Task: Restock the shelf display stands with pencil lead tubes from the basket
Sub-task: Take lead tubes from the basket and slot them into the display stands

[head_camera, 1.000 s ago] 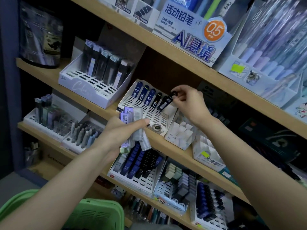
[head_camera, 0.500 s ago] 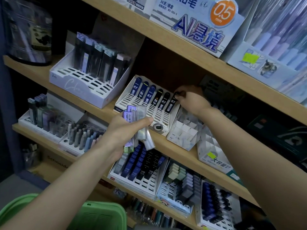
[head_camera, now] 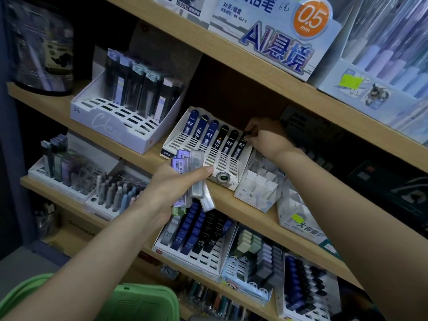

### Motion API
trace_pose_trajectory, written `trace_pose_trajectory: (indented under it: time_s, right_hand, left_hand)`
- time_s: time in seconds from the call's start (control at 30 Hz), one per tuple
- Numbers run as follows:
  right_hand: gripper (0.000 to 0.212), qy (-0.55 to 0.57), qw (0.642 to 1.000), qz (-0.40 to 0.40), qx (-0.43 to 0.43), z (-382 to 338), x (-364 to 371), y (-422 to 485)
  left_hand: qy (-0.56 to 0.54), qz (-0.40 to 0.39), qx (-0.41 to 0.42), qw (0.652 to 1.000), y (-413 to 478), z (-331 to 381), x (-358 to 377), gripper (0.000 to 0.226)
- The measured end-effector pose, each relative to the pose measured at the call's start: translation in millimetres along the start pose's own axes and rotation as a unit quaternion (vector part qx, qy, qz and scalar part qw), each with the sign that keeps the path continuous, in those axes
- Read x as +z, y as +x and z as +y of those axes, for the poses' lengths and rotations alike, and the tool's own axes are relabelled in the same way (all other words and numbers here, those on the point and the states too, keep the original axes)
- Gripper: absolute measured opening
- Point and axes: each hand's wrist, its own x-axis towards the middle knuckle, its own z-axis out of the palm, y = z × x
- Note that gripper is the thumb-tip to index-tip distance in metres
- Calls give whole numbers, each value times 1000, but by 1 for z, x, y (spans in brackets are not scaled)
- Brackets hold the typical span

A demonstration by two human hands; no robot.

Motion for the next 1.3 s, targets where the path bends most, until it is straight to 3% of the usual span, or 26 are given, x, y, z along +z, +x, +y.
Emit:
trace_pose_trajectory:
  time_s: [0.17, 0.37, 0.57, 0.7, 0.73, 0.87, 0.97, 1.03, 1.13, 1.3]
  right_hand:
    - [22, -9, 1000, -5, 18, 3, -2, 3]
    - [28, -139, 989, 19, -49, 10, 16, -3]
    - [31, -164, 985, -7, -48, -5, 4, -19]
    - [31, 11, 995, 62, -80, -44, -7, -52]
    - [28, 76, 992, 45, -90, -54, -6, -65]
    - [22, 295, 942, -150, -60, -82, 7, -107]
    - [28, 412, 883, -226, -24, -82, 7, -112]
    - [36, 437, 861, -259, -11, -81, 3, -113]
    - [21, 442, 852, -279, 7, -79, -1, -117]
    - [8, 479, 849, -214, 62, -63, -10, -122]
  left_hand:
    - [2, 1, 4, 1000, 1, 1, -1, 29]
    - [-7, 1, 6, 1000, 2, 1, 0, 23]
    - [-23, 14, -1, 1000, 0, 0, 1, 27]
    - [-60, 22, -4, 998, -3, 3, 0, 18]
    - [-69, 27, -6, 997, -4, 3, 0, 17]
    - [-107, 43, 0, 993, -8, 7, -1, 15]
    - [-99, 52, 14, 994, -11, 7, -3, 19]
    - [-92, 56, 15, 994, -14, 6, -5, 15]
    - [-109, 53, 6, 993, -17, 7, -7, 12]
    - [-107, 46, -2, 993, -20, 7, -2, 12]
